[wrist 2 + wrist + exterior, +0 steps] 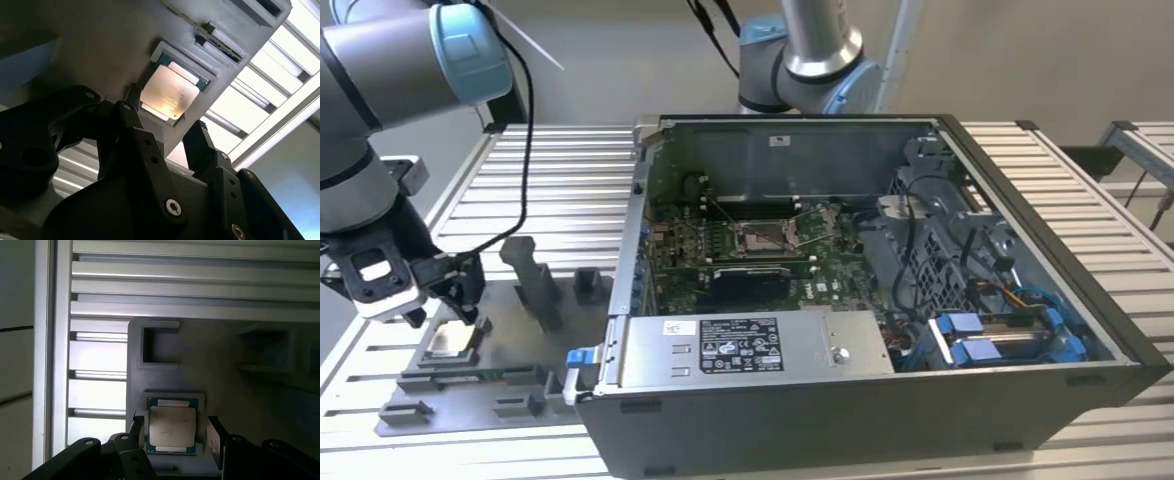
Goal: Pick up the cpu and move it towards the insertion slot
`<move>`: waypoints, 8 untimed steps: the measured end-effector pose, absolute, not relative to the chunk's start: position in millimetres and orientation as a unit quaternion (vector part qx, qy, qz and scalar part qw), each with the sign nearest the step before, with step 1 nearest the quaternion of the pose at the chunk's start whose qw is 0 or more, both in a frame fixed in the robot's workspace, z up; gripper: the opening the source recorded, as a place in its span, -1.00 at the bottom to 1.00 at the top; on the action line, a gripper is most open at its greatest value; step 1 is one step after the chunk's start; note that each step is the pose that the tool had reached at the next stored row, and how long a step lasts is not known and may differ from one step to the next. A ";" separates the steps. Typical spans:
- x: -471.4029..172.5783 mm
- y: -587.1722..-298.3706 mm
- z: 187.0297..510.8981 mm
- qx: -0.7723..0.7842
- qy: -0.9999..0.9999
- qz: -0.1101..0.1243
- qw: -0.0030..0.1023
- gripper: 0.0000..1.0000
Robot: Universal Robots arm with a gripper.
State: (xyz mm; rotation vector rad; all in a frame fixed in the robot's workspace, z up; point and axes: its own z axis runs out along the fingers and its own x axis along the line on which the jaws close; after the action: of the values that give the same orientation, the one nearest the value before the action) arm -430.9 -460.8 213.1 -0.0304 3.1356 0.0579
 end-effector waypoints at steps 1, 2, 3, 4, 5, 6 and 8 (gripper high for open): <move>-430.9 -461.8 211.6 -0.010 1.000 0.018 0.003 1.00; -430.9 -462.7 210.2 -0.010 1.000 0.018 0.003 1.00; -430.9 -463.4 208.8 -0.010 1.000 0.018 0.003 1.00; -430.9 -464.0 207.2 -0.010 1.000 0.018 0.003 1.00; -431.0 -464.3 205.3 -0.010 1.000 0.018 0.003 1.00; -431.1 -464.5 203.6 -0.010 1.000 0.018 0.003 1.00; -431.3 -464.7 200.0 -0.010 1.000 0.018 0.003 1.00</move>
State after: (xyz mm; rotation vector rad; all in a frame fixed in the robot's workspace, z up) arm -431.3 -464.7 200.0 -0.0301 3.1356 0.0570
